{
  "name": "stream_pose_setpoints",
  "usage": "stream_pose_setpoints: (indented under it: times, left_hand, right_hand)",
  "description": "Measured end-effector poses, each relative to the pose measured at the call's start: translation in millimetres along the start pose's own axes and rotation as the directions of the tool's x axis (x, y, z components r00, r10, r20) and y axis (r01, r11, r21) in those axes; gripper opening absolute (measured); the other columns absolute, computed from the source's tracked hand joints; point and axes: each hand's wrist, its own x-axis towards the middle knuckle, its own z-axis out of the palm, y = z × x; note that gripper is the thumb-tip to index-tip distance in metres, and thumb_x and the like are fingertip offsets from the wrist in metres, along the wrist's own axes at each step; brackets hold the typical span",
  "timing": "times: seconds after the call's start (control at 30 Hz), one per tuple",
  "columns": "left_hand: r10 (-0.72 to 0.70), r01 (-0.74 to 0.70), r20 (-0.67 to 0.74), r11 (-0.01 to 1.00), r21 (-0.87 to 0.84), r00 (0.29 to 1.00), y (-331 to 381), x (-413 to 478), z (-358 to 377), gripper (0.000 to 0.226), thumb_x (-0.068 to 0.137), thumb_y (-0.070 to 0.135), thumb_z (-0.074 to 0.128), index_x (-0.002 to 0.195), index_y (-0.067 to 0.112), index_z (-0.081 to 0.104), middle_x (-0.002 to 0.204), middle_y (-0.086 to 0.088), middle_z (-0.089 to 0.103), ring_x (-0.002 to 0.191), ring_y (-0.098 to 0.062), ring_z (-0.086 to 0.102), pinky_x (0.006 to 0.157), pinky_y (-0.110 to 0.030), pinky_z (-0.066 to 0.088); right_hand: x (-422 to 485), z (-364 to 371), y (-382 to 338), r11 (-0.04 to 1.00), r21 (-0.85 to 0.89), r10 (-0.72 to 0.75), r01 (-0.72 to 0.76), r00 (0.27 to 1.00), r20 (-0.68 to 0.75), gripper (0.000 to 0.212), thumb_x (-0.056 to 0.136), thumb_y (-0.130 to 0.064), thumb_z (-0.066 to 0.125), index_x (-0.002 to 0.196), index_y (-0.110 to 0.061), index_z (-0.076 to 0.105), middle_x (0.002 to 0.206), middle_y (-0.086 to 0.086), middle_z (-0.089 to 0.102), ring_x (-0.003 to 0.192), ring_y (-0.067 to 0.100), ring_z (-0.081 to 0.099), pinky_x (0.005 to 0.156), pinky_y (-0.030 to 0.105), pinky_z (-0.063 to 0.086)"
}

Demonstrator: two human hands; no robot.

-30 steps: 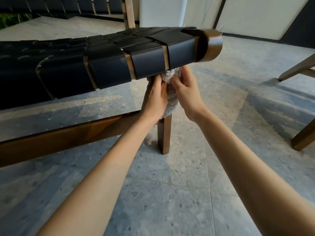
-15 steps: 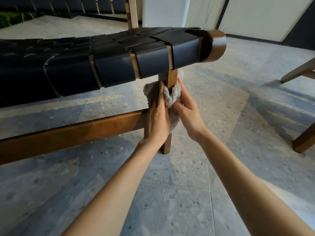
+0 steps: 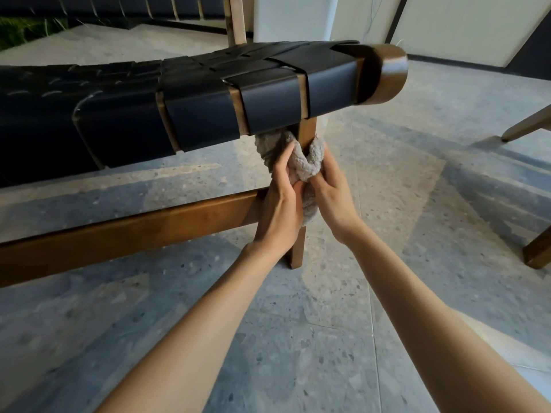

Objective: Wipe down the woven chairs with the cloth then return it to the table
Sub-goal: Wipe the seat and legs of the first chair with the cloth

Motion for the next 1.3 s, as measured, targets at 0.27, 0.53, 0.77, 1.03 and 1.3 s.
stream_pose_setpoints:
  times: [0.27, 0.53, 0.77, 1.03, 1.3]
  left_hand:
    - [0.039, -0.054, 0.114, 0.989, 0.140, 0.993, 2.1, 3.5, -7.8, 0.063, 0.099, 0.018, 0.041, 0.151, 0.031, 0.006, 0.159, -0.008, 0.010, 0.145, -0.015, 0.017, 0.114, -0.041, 0.030]
    - [0.049, -0.053, 0.021, 0.976, 0.212, 0.999, 25.2, 37.0, -14.2, 0.050, 0.101, 0.021, 0.031, 0.150, 0.015, 0.020, 0.155, -0.010, 0.025, 0.142, -0.023, 0.026, 0.113, -0.042, 0.031]
    - [0.060, -0.058, 0.001, 0.964, 0.260, 0.998, 5.6, -13.9, 3.6, 0.066, 0.097, 0.005, 0.048, 0.148, 0.022, 0.009, 0.158, -0.006, 0.015, 0.144, -0.021, 0.020, 0.114, -0.043, 0.030]
    - [0.080, -0.074, -0.002, 0.935, 0.347, 0.997, -23.9, -71.6, 17.9, 0.068, 0.091, -0.007, 0.051, 0.147, 0.019, 0.023, 0.155, 0.001, 0.024, 0.142, -0.014, 0.027, 0.110, -0.036, 0.036]
    - [-0.288, 0.288, -0.054, 0.958, -0.006, 0.956, -43.3, -109.1, 22.4, 0.045, 0.099, 0.012, 0.045, 0.142, 0.004, 0.038, 0.146, -0.009, 0.043, 0.135, -0.016, 0.040, 0.110, -0.035, 0.036]
  right_hand:
    - [5.4, -7.8, -9.5, 0.994, 0.090, 0.055, -0.056, 0.998, 0.018, 0.038, 0.101, -0.012, 0.042, 0.138, -0.012, 0.048, 0.131, 0.006, 0.059, 0.120, 0.017, 0.057, 0.105, 0.041, 0.044]
    - [30.5, -3.6, -33.7, 0.996, 0.077, -0.044, 0.047, 0.998, -0.040, 0.036, 0.098, -0.004, 0.040, 0.128, -0.019, 0.052, 0.129, 0.004, 0.060, 0.121, 0.017, 0.055, 0.106, 0.043, 0.042]
    - [-3.5, -5.0, 15.6, 0.990, 0.074, 0.121, -0.122, 0.993, 0.010, 0.041, 0.101, -0.011, 0.040, 0.142, -0.015, 0.044, 0.140, 0.005, 0.052, 0.130, 0.017, 0.048, 0.111, 0.045, 0.036]
    - [-45.0, -15.2, 56.6, 0.956, 0.082, 0.274, -0.281, 0.958, 0.082, 0.041, 0.101, -0.010, 0.043, 0.140, -0.018, 0.047, 0.136, 0.003, 0.056, 0.126, 0.017, 0.052, 0.107, 0.039, 0.041]
    - [-60.4, -14.0, 67.8, 0.956, -0.034, 0.294, -0.292, 0.945, 0.142, 0.052, 0.101, -0.007, 0.041, 0.146, -0.033, 0.036, 0.137, -0.009, 0.054, 0.117, 0.002, 0.056, 0.094, 0.020, 0.049]
